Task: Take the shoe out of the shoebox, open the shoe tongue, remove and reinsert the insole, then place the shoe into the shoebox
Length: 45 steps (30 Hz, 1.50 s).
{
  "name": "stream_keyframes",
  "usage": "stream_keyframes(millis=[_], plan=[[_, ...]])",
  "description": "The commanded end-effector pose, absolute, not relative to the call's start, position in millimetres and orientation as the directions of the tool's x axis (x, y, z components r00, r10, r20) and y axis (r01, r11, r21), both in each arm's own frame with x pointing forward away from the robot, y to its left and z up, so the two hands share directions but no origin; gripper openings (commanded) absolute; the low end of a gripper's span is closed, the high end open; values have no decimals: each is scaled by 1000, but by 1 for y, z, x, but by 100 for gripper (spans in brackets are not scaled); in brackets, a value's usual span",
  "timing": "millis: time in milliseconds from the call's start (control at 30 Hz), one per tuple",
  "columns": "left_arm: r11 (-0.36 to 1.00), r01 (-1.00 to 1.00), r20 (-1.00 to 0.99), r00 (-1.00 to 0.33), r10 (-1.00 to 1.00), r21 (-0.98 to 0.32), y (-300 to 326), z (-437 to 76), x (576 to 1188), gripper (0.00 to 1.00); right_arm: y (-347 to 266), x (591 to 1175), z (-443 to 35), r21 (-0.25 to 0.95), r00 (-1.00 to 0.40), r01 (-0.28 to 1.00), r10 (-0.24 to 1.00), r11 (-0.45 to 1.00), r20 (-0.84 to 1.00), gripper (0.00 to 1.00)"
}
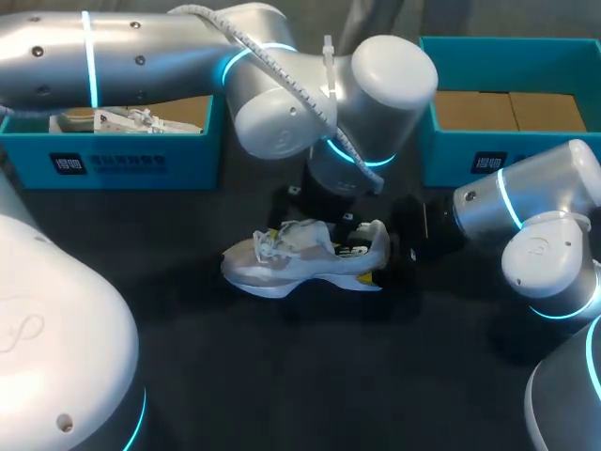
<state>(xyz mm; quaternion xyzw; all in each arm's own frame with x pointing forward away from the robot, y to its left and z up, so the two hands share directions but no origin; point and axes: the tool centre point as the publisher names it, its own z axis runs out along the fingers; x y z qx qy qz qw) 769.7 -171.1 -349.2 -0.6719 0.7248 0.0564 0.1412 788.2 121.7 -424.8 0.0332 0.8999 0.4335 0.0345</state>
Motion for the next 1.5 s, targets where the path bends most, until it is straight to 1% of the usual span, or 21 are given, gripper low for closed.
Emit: stream_keyframes(millis=[33,100,167,267,300,367,500,567,633,667,733,800,900,1000,1067,1133,1233,1367,1500], plan=[[82,-991,-233,-55,-971,-109,-158,-338,768,99,123,788,-426,781,-995,31,91,624,-34,0],[79,-991,-227,-53,-972,-109,-157,-336,768,87,123,788,-426,781,-995,31,91,624,-34,0],[66,-993,-199,-46,-979,-100,-156,-335,769,79,123,788,-426,781,-995,31,91,624,-34,0],[50,-994,-174,-34,-984,-92,-153,-333,771,71,123,788,-426,781,-995,31,91,624,-34,0],[45,-995,-162,-31,-986,-87,-151,-333,772,56,123,788,-426,781,-995,31,91,624,-34,0],[33,-996,-155,-20,-988,-83,-149,-332,773,47,123,788,-426,781,-995,31,91,624,-34,0],[22,-998,-117,-16,-993,-55,-145,-332,777,45,123,788,-426,781,-995,31,91,624,-34,0],[15,-999,-71,-13,-997,-35,-144,-330,779,40,123,788,-426,781,-995,31,91,624,-34,0],[8,-1000,-41,-7,-999,-19,-142,-328,781,31,123,788,-426,781,-995,31,91,624,-34,0],[7,-1000,-25,-7,-1000,-10,-141,-328,782,31,123,788,-426,781,-995,31,91,624,-34,0],[5,-1000,-5,-5,-1000,0,-140,-326,784,27,123,788,-426,781,-995,31,91,624,-34,0],[8,-1000,13,-8,-1000,11,-139,-326,785,26,123,788,-426,781,-995,31,91,624,-34,0],[8,-1000,21,-8,-1000,14,-138,-325,786,20,123,788,-426,781,-995,31,91,624,-34,0],[20,-999,43,-19,-999,29,-137,-324,788,10,123,788,-426,781,-995,31,91,624,-34,0],[24,-999,49,-23,-999,33,-137,-324,789,7,123,788,-426,781,-995,31,91,624,-34,0],[32,-999,55,-30,-998,36,-138,-325,791,0,123,788,-426,781,-995,31,91,624,-34,0],[54,-997,75,-50,-996,47,-139,-325,793,0,123,788,-426,781,-995,31,91,624,-34,0],[140,-988,171,-128,-977,62,-136,-322,795,0,123,788,-426,781,-995,31,91,624,-34,0],[199,-977,192,-181,-965,82,-130,-324,798,0,123,788,-426,781,-995,31,91,624,-34,0]])
